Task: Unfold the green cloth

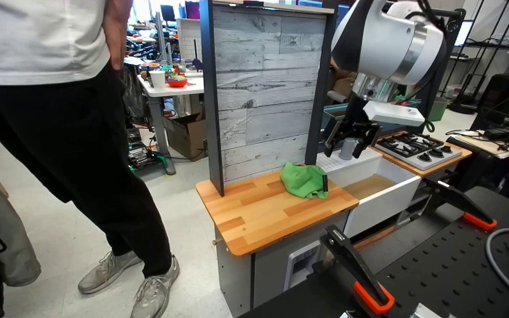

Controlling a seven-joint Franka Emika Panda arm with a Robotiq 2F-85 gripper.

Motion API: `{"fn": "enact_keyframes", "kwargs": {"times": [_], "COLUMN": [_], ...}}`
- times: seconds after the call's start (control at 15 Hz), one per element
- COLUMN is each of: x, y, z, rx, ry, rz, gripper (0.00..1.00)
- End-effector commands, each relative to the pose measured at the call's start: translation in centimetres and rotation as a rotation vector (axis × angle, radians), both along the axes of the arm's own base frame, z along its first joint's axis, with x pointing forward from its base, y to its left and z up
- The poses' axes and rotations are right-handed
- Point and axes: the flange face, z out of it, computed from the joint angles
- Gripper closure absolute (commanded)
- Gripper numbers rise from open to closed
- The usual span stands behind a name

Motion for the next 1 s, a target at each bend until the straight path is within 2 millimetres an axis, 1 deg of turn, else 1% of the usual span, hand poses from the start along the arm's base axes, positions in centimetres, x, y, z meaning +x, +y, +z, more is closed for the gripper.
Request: {"fn": "enact_keyframes", "kwargs": {"times": [0.0,0.13,0.33,0.53,0.73,0.8,0.87,0.93], "x": [2.4,3.0,3.7,4.3,4.8,4.9,5.0,5.1], "y": [-0.5,-0.4,0.0,0.3,0.2,0.3,0.4,0.5], "z": [-4.0,-5.6,-7.3,-8.5,-9.1,-9.3,-9.3,-9.4], "rx": [-0.054,-0.074,-0.095,-0.11,-0.119,-0.121,-0.123,-0.125], "ry": [0.014,0.039,0.056,0.065,0.065,0.065,0.062,0.059], "rz": [-0.03,-0.035,-0.034,-0.029,-0.02,-0.015,-0.007,-0.003], "gripper": [0.0,0.0,0.0,0.0,0.0,0.25,0.26,0.32]}}
